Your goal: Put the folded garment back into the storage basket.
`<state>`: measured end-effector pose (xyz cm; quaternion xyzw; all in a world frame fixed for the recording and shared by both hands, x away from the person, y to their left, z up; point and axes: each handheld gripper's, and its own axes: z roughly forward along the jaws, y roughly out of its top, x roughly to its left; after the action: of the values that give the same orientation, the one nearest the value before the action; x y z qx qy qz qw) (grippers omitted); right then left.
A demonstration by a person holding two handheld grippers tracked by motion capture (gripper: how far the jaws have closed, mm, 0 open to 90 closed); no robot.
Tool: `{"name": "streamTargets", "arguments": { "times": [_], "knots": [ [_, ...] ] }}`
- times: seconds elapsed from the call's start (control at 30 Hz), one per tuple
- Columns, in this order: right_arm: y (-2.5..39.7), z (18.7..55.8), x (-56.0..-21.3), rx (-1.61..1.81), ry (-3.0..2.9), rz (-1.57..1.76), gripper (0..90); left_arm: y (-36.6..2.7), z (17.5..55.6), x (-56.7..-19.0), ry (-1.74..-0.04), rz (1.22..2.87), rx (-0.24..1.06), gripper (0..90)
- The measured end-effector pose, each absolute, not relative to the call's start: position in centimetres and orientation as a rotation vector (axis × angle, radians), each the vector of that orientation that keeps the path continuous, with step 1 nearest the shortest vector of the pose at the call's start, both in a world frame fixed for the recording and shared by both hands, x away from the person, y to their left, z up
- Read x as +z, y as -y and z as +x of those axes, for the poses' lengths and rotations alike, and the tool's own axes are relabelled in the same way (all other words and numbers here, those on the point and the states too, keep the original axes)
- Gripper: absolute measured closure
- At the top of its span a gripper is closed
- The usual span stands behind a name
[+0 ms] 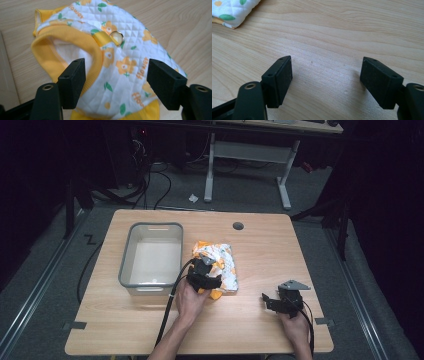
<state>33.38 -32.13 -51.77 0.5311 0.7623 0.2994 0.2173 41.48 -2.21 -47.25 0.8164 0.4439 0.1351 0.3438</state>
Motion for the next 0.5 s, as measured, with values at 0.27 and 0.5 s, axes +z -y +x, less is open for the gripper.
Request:
{"name": "streamTargets", "arguments": {
  "times": [0.27,0.5],
  "knots": [
    [32.1,33.4,-51.8,0.829,-2.112,1.471,26.0,2.6,43.0,-48.2,-1.229,2.116,0.359,28.0],
    [32.1,33.4,-51.8,0.83,-2.111,1.472,26.0,2.8,44.0,-49.5,-1.311,2.132,0.338,26.3]
  ]
}}
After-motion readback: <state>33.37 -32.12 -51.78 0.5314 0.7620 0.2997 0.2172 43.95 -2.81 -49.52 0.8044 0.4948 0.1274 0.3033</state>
